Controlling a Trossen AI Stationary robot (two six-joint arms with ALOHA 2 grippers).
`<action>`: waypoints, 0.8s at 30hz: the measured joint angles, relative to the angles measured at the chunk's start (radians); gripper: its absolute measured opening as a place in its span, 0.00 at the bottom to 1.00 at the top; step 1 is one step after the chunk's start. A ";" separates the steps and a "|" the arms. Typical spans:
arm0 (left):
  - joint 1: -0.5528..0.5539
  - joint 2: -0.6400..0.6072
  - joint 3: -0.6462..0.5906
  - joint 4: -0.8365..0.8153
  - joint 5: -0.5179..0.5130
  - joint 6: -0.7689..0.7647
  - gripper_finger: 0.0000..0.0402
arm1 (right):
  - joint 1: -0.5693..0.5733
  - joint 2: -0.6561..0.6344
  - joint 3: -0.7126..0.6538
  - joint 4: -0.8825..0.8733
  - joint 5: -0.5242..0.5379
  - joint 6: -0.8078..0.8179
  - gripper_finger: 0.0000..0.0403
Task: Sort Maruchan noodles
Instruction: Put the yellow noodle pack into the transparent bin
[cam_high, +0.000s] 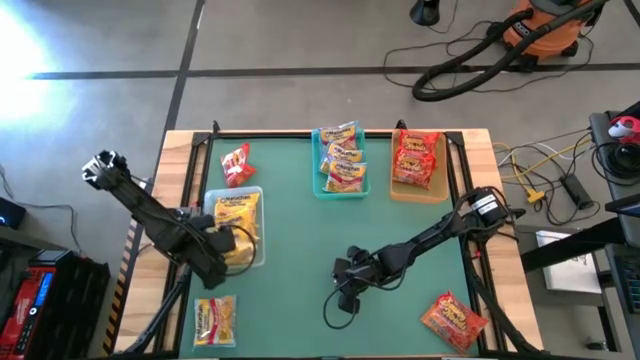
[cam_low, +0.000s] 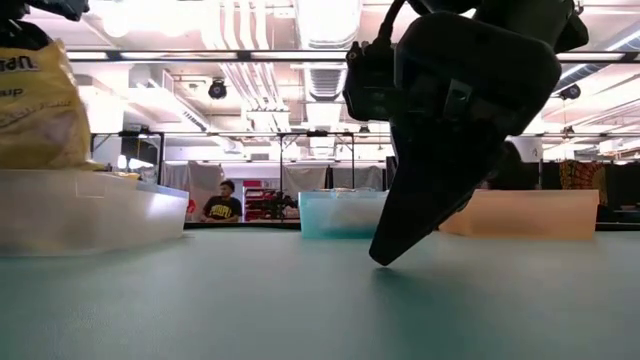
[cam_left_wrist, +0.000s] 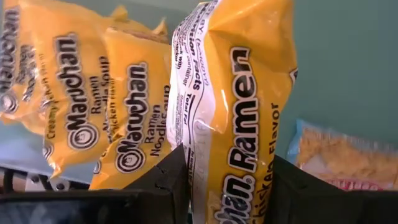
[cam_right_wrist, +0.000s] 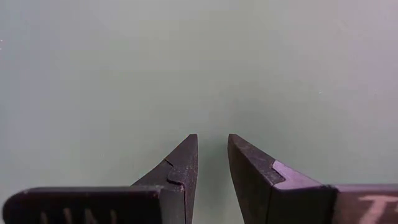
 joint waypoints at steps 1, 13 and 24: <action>0.000 0.003 0.000 0.002 0.005 0.023 0.28 | 0.000 0.000 0.000 0.000 0.000 0.000 0.20; 0.010 0.006 -0.111 0.089 0.013 0.076 0.29 | -0.009 0.000 0.000 0.001 0.018 0.000 0.20; 0.027 0.006 -0.160 0.111 -0.060 -0.092 0.37 | -0.026 0.000 0.000 0.002 0.019 0.000 0.20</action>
